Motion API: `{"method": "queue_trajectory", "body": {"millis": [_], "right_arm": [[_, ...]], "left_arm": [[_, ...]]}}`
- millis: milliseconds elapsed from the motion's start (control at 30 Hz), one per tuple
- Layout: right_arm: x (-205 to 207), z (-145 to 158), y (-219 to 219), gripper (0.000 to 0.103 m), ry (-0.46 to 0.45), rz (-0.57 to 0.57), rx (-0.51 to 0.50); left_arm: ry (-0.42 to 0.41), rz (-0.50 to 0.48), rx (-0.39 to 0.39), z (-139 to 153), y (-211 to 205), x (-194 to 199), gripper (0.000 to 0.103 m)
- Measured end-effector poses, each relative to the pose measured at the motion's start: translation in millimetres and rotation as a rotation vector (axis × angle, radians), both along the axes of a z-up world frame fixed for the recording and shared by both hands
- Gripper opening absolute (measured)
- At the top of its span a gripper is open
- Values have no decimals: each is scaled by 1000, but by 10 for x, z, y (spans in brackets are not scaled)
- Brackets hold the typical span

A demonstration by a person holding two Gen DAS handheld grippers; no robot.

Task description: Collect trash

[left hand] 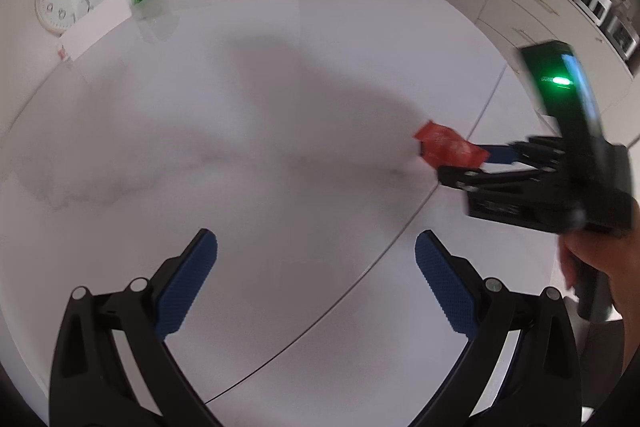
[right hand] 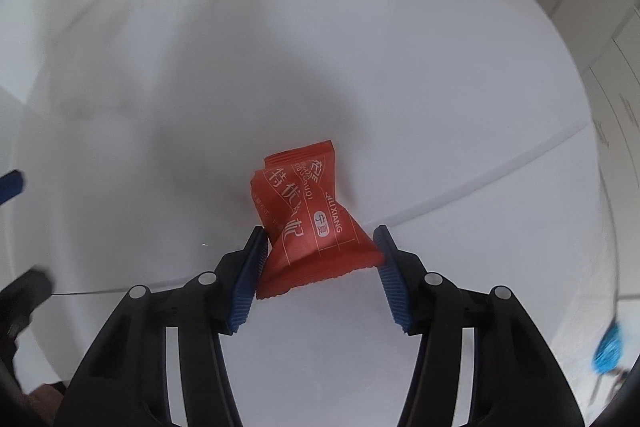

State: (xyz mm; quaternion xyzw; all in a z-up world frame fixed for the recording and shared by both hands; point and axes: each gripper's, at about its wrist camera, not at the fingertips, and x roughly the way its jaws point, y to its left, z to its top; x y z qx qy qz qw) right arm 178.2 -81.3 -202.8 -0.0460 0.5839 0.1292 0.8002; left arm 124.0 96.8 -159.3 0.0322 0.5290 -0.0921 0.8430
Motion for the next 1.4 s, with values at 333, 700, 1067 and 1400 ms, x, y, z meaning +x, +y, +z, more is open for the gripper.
{"method": "queue_trajectory", "body": {"millis": [333,700,1067,1400], "right_arm": [[-1984,425,-1466,56,-46,-389,82],[-3202,-251,-2409,70,83,-647,42],[-3377,76,-2567,98,5,-717,50],[-3250,1822,-2111,101,-320,-601,65]], "left_arm": [[-20,-193,-38,212,-772,-548,95],[23,-388,-43,124,-1840,-1239,95],[-53,-377,-34,469,-2036,-1505,95],[-275,-309,-70,1483,-1758,-1545,95]]}}
